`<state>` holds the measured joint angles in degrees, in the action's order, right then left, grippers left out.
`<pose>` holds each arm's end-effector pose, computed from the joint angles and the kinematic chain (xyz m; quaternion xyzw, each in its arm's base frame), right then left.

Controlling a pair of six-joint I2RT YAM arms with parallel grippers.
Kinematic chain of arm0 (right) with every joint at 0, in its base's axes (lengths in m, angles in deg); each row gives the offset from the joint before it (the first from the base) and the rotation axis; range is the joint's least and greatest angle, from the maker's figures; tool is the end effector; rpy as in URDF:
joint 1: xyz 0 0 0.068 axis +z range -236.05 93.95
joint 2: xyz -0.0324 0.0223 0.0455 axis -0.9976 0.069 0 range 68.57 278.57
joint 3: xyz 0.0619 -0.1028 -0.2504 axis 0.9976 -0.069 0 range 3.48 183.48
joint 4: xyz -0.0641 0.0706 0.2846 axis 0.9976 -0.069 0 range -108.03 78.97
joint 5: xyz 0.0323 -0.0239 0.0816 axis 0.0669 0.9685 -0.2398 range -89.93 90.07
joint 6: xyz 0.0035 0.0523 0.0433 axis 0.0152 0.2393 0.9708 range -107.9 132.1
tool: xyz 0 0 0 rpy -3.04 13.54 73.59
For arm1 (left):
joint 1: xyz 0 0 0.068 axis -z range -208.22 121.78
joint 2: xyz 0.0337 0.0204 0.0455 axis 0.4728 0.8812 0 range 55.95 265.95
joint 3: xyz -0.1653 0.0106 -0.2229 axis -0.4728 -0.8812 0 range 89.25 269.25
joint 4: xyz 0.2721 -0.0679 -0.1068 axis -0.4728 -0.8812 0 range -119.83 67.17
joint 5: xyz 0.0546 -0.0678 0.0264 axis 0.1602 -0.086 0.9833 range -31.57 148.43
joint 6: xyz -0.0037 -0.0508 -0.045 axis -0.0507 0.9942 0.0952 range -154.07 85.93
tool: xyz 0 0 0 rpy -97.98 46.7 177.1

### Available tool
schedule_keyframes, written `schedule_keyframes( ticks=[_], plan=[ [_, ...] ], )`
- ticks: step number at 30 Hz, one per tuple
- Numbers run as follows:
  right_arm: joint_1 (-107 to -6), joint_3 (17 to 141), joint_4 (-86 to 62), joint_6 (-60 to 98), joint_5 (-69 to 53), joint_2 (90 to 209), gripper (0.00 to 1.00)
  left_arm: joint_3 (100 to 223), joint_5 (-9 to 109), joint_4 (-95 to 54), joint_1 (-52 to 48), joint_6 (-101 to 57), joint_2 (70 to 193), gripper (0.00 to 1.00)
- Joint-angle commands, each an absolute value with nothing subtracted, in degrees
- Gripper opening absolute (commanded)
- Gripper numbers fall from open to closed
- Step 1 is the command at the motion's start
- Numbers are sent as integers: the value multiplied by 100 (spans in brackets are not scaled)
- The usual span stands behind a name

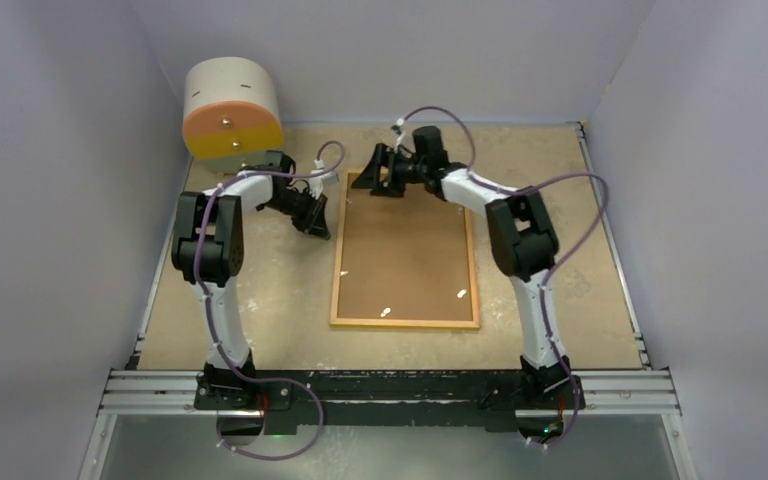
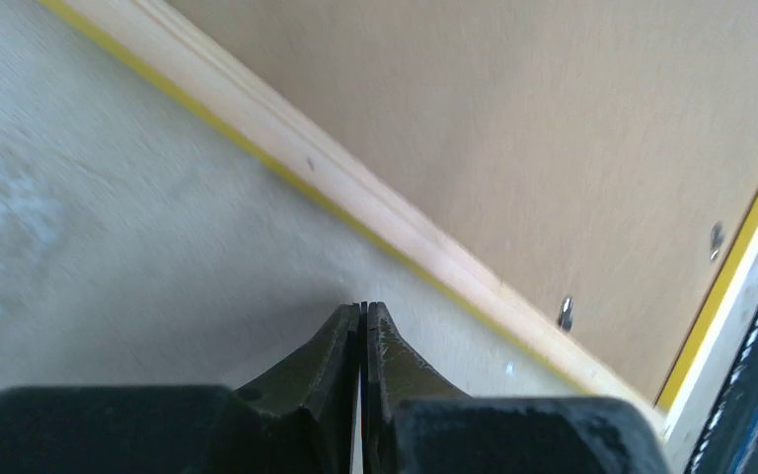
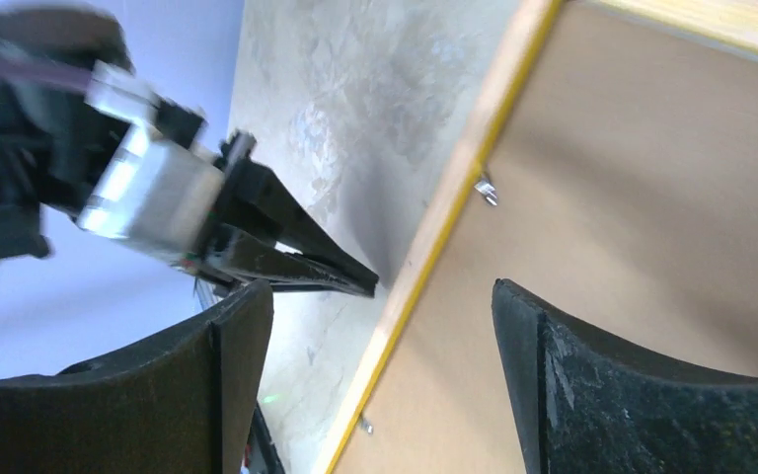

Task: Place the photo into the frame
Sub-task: Install the photo frame at the center of the board, then adjust the photo frame at the center of the board.

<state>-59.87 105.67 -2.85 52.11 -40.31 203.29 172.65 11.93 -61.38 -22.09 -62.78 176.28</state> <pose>0.5121 0.2911 0.1539 -0.0908 0.8054 0.5208 0.2679 0.4417 -0.0873 0.1139 0.3204 0.8547 -0.3613 0.1905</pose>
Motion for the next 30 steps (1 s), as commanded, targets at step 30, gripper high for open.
schedule_keyframes(
  ticks=[30],
  plan=[
    [-6552, 10281, -215, 5505, -2471, 20407, 86, 15146, 2189, -5721, -35, -7925, 16447, 10]
  ],
)
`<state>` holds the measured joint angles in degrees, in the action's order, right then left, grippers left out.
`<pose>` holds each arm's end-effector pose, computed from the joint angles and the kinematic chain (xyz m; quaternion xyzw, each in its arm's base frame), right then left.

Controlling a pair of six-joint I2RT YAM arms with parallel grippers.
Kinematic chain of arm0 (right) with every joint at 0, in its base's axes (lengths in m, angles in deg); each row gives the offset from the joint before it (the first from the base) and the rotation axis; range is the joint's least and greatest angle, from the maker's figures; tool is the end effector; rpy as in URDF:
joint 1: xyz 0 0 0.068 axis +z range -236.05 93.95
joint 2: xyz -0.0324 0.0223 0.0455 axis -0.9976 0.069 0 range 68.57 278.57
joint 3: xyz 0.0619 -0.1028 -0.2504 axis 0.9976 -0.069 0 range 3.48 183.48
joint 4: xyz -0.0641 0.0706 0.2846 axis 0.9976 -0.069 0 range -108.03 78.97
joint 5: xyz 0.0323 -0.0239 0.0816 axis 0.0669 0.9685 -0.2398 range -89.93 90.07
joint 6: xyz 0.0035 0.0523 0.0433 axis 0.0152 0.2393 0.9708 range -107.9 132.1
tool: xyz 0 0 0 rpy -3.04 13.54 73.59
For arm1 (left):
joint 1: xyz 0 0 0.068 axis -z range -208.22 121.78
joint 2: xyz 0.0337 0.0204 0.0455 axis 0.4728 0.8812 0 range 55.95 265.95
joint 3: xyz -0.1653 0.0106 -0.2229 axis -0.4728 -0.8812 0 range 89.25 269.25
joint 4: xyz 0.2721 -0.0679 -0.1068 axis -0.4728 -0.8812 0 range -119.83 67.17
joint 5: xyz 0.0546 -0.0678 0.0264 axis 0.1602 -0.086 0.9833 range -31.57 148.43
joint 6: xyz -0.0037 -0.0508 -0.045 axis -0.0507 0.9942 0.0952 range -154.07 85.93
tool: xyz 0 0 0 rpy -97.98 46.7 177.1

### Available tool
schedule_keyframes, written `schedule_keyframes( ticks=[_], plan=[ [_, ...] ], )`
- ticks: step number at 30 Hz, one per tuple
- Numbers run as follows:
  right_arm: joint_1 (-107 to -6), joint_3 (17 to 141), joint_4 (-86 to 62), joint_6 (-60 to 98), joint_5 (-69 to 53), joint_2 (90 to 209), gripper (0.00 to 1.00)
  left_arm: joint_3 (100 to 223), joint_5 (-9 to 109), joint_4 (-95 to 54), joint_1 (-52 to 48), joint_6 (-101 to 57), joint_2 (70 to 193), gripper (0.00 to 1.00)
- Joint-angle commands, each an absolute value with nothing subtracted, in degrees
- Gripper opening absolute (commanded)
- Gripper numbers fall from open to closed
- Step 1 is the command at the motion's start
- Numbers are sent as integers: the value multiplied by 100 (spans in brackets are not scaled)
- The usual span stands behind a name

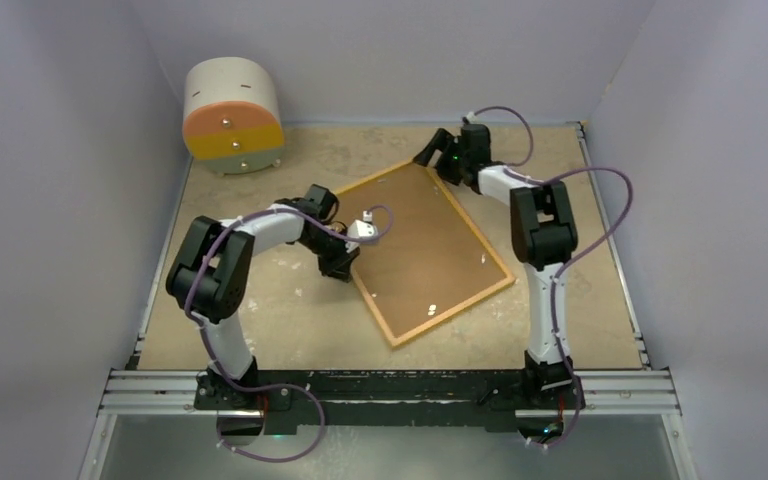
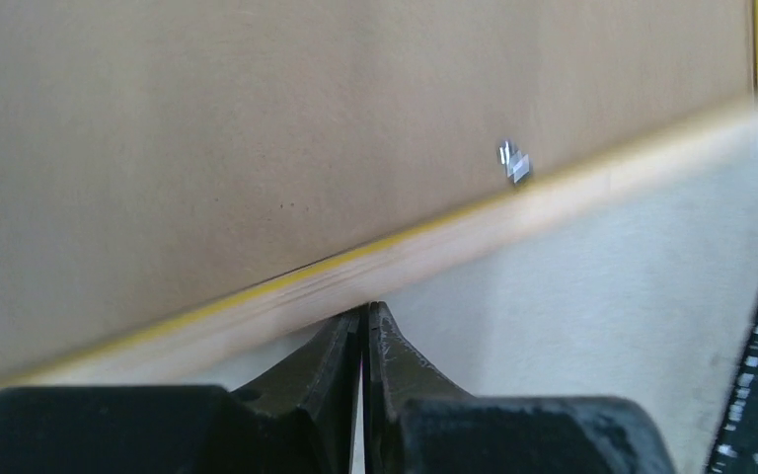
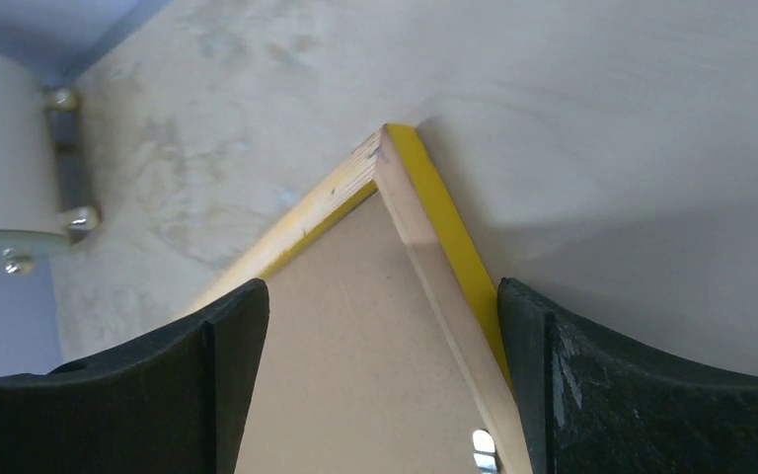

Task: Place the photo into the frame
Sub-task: Adjust the photo frame at the center of the board.

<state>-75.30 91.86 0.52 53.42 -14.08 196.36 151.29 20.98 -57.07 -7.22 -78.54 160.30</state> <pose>0.5439 0.1168 0.1316 0.1628 0.8367 0.3196 0.4140 0.3297 -0.1621 0.1119 0.5402 0.7709 -0.2896 0.1734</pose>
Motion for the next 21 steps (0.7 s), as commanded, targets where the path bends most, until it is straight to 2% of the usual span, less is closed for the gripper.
schedule_keyframes(
  ticks=[1, 6, 9, 12, 18, 21],
  plan=[
    [-6381, 10686, -372, 5479, -2630, 20639, 86, 15198, 2325, -5764, 142, -7942, 16489, 12],
    [-6013, 11801, -832, 5307, -3313, 21212, 87, 15638, 2506, -6280, 492, -7822, 16640, 15],
    [-6186, 11706, -1275, 4980, -3015, 20895, 90, 15650, 2636, -6373, 488, -7794, 16438, 16],
    [-6657, 10691, -779, 5148, -2654, 19994, 99, 15848, 2517, -6777, 313, -7821, 16212, 19],
    [-7507, 8919, -684, 5149, -1817, 18174, 99, 16774, 1937, -7951, -776, -8285, 15906, 42],
    [-7641, 7773, -810, 5110, -1163, 17297, 99, 17144, 2216, -7860, -1307, -8235, 15927, 44]
  ],
)
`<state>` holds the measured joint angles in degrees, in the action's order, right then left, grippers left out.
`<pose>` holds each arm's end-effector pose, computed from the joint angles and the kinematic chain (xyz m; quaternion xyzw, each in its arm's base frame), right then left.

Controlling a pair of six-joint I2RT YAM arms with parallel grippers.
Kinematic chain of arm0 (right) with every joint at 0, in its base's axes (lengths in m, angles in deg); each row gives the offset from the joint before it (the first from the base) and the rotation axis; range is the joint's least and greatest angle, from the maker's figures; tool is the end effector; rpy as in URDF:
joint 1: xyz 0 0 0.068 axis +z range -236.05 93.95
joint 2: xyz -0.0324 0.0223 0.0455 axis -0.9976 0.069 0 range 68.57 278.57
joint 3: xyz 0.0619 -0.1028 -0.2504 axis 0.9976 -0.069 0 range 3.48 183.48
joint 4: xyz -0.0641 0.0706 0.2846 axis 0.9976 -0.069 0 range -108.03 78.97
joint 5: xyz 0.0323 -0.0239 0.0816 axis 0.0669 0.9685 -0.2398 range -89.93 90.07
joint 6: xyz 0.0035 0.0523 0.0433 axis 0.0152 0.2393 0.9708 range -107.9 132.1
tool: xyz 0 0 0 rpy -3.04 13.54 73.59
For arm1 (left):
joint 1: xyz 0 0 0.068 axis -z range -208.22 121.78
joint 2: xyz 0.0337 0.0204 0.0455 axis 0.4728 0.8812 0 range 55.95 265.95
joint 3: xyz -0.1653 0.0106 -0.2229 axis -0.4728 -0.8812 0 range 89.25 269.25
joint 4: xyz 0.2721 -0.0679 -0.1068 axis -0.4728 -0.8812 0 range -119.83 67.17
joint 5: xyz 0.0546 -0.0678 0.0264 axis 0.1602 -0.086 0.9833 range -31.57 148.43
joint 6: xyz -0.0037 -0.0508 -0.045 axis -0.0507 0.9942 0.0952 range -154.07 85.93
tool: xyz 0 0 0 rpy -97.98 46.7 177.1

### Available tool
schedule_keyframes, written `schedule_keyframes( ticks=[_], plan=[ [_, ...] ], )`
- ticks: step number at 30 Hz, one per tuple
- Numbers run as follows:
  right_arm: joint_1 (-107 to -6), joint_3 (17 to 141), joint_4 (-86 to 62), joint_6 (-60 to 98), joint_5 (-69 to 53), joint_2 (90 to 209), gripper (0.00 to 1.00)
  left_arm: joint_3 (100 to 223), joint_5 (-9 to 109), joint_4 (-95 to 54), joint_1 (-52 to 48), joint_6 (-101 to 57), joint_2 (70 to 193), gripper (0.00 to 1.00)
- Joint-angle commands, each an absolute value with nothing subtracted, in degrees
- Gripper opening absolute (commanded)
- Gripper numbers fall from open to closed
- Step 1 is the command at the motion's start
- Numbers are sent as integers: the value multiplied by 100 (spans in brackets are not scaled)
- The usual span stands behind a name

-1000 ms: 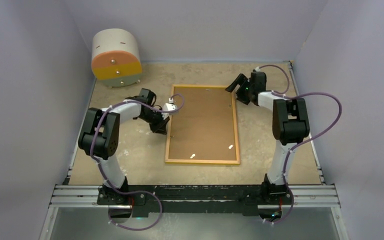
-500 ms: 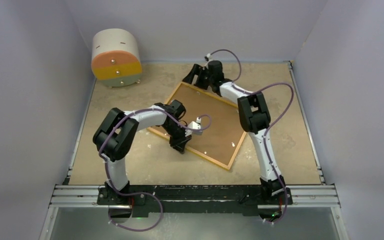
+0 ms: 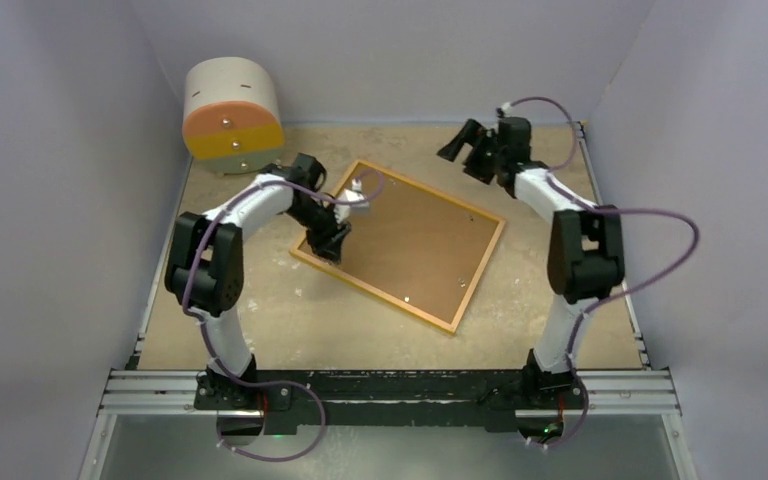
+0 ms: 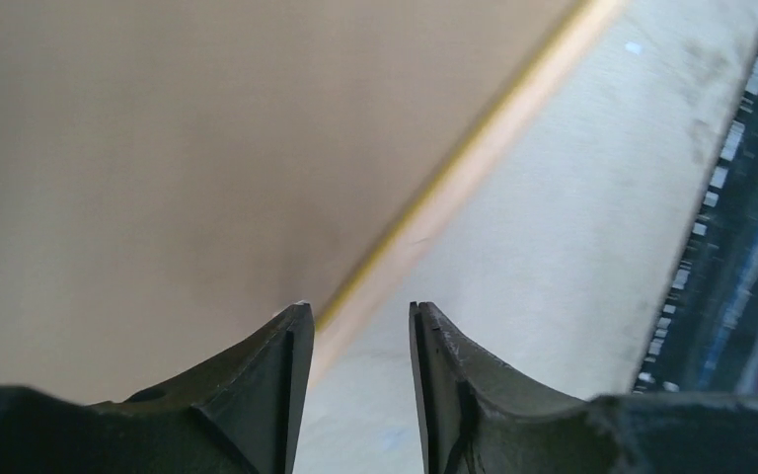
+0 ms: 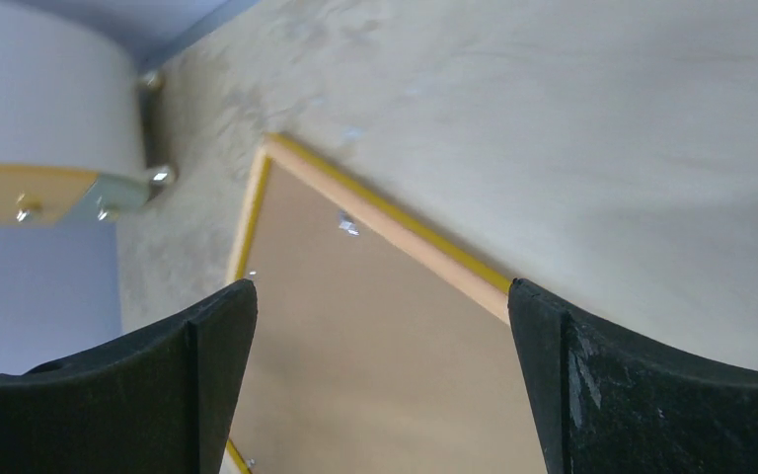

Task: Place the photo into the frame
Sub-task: Adjust the photo frame at the center of the board.

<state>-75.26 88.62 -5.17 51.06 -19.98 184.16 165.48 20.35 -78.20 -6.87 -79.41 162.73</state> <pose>0.5143 0.1170 0.2108 0.1104 0.8265 0.3567 0.4212 0.3443 -0.1707 0.1607 0.5289 0.7828 -0.3120 0.1007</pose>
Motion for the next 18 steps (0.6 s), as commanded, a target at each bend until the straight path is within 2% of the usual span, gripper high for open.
schedule_keyframes(
  ticks=[1, 6, 10, 15, 18],
  plan=[
    [-7673, 7401, -837, 5101, -944, 17016, 99, 17254, 2283, -7754, -1481, -8162, 15981, 44],
    [-7984, 5513, -844, 5428, -325, 15595, 99, 17725, 2668, -6987, -2194, -7620, 16463, 44],
    [-8190, 4643, -854, 5574, -271, 14763, 99, 17546, 3481, -5912, -2424, -7151, 16812, 41],
    [-8273, 4211, -842, 5587, -370, 14565, 99, 17114, 4214, -5071, -2426, -7025, 17157, 35],
    [-8298, 4192, -530, 5630, -699, 14807, 99, 17011, 4039, -5212, -2426, -7090, 17302, 33]
  ],
)
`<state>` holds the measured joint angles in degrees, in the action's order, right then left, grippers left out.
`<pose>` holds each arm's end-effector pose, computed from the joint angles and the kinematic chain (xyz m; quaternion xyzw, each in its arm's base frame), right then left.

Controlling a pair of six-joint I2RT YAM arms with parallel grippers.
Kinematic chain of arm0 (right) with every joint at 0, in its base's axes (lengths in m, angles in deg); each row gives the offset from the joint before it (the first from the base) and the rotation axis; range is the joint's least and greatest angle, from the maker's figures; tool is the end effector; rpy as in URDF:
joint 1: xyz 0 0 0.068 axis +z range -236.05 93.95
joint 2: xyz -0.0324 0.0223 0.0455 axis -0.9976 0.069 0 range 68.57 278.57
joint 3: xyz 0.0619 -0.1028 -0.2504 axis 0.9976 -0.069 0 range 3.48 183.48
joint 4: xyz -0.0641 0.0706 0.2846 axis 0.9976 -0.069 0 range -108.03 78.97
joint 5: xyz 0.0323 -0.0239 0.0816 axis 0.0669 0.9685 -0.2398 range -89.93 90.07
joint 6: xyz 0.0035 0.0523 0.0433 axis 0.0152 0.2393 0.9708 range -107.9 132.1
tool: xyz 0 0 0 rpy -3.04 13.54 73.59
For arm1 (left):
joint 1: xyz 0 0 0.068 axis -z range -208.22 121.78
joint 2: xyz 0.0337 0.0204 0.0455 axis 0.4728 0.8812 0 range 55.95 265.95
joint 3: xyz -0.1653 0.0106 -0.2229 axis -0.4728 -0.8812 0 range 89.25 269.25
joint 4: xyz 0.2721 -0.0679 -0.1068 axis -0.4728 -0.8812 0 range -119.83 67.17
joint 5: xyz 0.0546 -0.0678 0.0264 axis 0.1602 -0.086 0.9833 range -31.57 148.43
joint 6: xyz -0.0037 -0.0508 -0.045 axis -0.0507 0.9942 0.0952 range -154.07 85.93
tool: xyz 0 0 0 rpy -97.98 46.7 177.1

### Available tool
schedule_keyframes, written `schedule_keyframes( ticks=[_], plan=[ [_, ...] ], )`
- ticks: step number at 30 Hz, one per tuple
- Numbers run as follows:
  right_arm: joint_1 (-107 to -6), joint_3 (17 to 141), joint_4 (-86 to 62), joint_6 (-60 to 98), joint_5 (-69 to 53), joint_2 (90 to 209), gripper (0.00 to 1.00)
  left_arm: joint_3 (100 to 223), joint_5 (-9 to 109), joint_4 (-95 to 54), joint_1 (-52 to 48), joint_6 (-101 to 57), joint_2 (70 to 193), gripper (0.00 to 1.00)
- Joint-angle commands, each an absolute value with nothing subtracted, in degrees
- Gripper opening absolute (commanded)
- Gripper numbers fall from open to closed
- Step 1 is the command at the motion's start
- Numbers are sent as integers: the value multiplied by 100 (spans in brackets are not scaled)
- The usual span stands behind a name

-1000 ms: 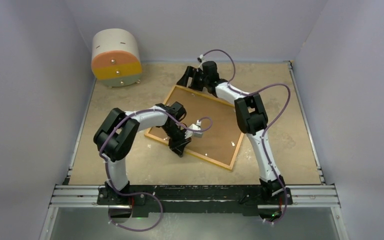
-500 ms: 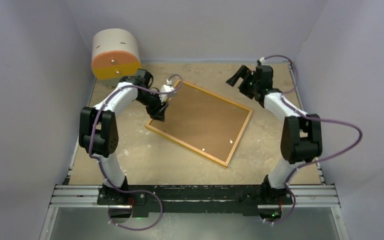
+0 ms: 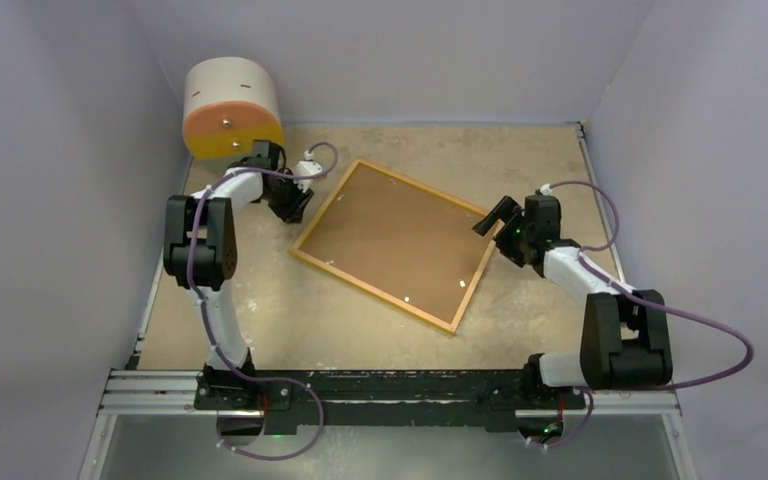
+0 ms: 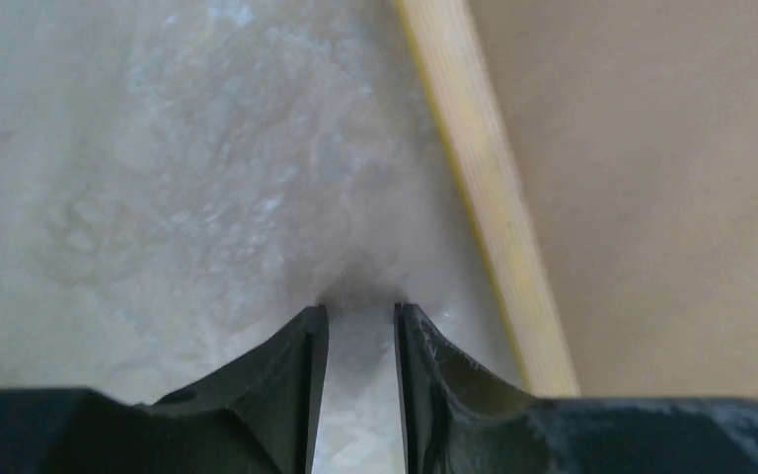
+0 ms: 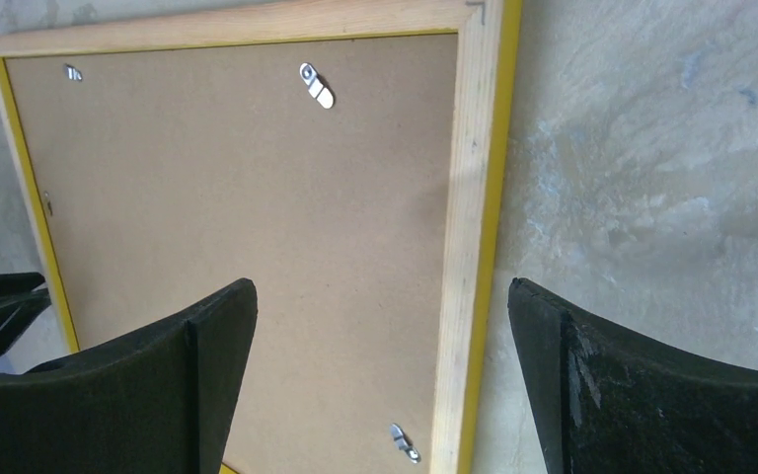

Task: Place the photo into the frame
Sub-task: Adjust the photo frame at the center of the board.

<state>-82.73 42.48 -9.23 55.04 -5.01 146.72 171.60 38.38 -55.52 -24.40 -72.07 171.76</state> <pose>0.3257 0.0237 0.1649 0.2850 0.8490 0.2106 0.3919 0.4572 -0.0493 0.1335 0.3774 0.8872 -0.1030 0.2446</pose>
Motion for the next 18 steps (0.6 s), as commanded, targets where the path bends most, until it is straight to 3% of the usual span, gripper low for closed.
schedule_keyframes(
  ticks=[1, 8, 18],
  plan=[
    [-8304, 4234, -478, 5660, -786, 14942, 99, 16978, 3889, -5333, -2426, -7137, 17309, 33],
    [-8481, 5061, -65, 5798, -1715, 16338, 99, 16455, 2982, -6223, -2322, -8133, 17039, 34],
    [-8504, 6397, -404, 5716, -1480, 16938, 99, 15312, 2200, -7250, -1474, -8916, 16141, 36]
  ],
)
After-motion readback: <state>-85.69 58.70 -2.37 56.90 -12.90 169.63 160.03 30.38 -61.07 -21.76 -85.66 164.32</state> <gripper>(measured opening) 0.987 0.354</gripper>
